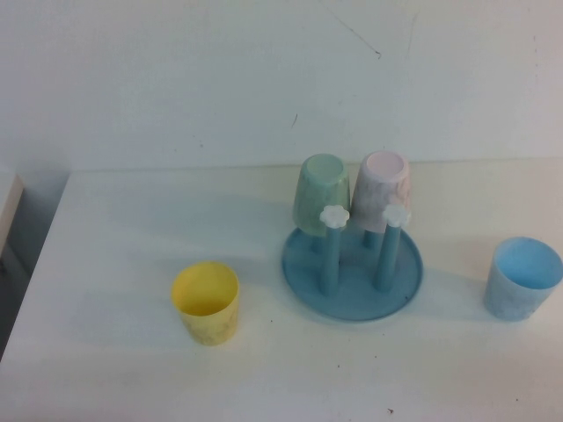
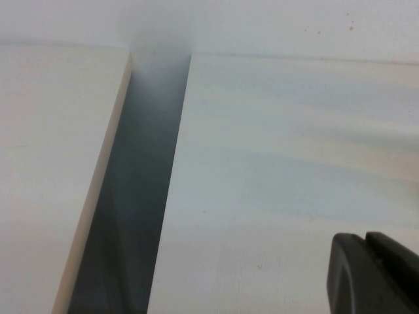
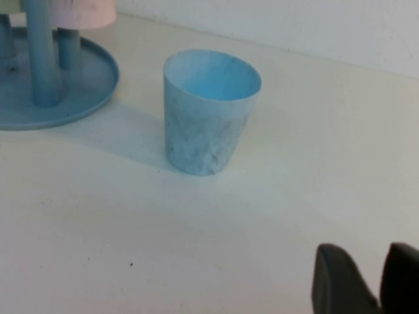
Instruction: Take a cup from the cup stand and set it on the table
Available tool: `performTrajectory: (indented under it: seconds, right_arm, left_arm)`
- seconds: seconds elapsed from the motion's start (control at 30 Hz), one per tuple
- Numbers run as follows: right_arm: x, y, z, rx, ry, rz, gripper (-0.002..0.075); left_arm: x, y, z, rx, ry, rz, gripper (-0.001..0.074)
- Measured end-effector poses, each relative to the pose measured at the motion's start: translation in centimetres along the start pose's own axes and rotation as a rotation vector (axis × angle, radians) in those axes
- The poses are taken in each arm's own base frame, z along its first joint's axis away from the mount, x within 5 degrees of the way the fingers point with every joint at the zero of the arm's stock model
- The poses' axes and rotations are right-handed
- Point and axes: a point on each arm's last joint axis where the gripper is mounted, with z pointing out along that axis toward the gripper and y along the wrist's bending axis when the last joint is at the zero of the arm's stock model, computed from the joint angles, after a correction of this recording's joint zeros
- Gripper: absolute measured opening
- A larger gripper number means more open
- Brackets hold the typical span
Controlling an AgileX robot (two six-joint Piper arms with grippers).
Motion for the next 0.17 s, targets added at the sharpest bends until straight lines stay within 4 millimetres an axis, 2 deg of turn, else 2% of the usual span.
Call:
performTrajectory:
  seconds: [0.17]
  right_arm:
    - [-0.05,-0.01,-0.02,0.0,-0.002,0.0,0.0157]
  left_arm:
    - [0.0,0.0,0.0,0.0,0.0,0.0,-0.0002]
